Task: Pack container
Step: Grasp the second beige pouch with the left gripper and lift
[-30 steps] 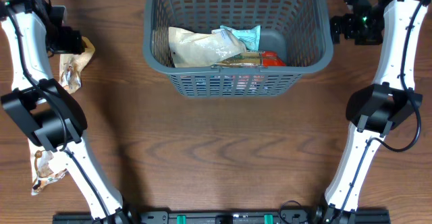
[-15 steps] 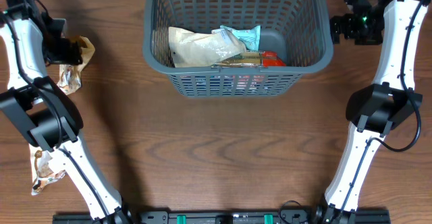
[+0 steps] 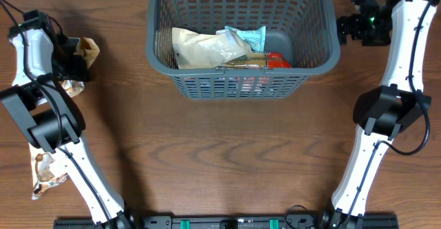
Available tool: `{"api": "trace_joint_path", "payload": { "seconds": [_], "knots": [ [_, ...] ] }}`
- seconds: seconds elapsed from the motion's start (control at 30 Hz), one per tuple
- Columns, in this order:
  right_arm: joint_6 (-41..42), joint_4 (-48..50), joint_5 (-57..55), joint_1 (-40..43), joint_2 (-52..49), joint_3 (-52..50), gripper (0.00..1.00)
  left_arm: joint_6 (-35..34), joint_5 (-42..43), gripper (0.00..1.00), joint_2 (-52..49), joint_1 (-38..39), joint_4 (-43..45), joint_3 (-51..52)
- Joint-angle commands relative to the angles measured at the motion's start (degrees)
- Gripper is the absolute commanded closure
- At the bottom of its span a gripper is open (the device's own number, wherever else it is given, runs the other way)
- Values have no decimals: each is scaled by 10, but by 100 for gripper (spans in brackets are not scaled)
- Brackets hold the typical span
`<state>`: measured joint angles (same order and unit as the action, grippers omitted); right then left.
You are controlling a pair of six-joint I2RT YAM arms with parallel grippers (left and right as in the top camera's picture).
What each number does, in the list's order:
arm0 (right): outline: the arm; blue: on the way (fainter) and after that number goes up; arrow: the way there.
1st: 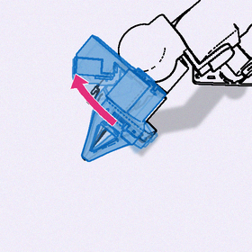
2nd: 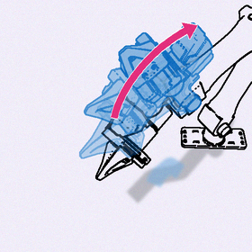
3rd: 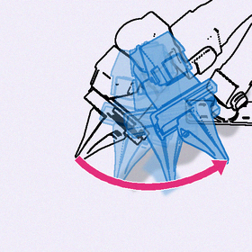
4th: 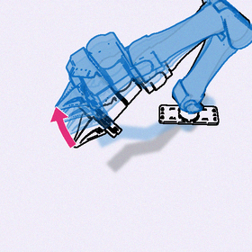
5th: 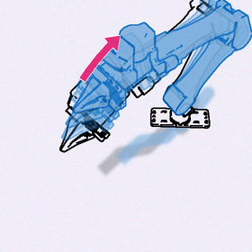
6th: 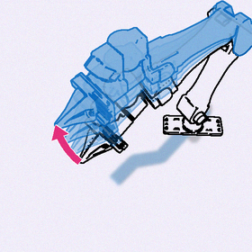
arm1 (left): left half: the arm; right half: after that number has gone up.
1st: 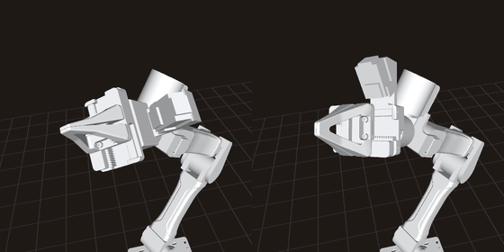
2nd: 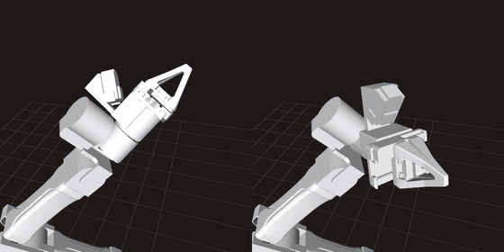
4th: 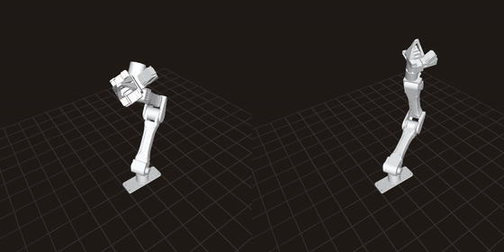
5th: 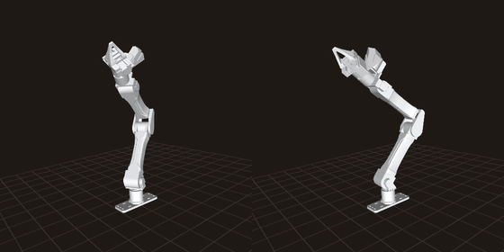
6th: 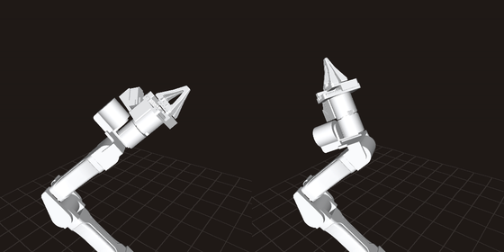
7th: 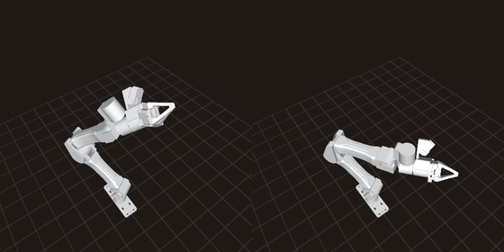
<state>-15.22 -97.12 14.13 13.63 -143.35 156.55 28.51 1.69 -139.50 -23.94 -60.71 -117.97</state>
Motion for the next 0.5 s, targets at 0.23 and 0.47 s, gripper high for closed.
{"api": "trace_joint_path", "payload": {
  "seconds": [0.23,0.47],
  "knots": [
    [-6,-2,7,-2,-2,1,1,-24,25,94,8,6,-49,-1],
    [-6,-2,7,-2,-2,1,1,-73,44,94,89,37,-54,-1]
  ]
}}
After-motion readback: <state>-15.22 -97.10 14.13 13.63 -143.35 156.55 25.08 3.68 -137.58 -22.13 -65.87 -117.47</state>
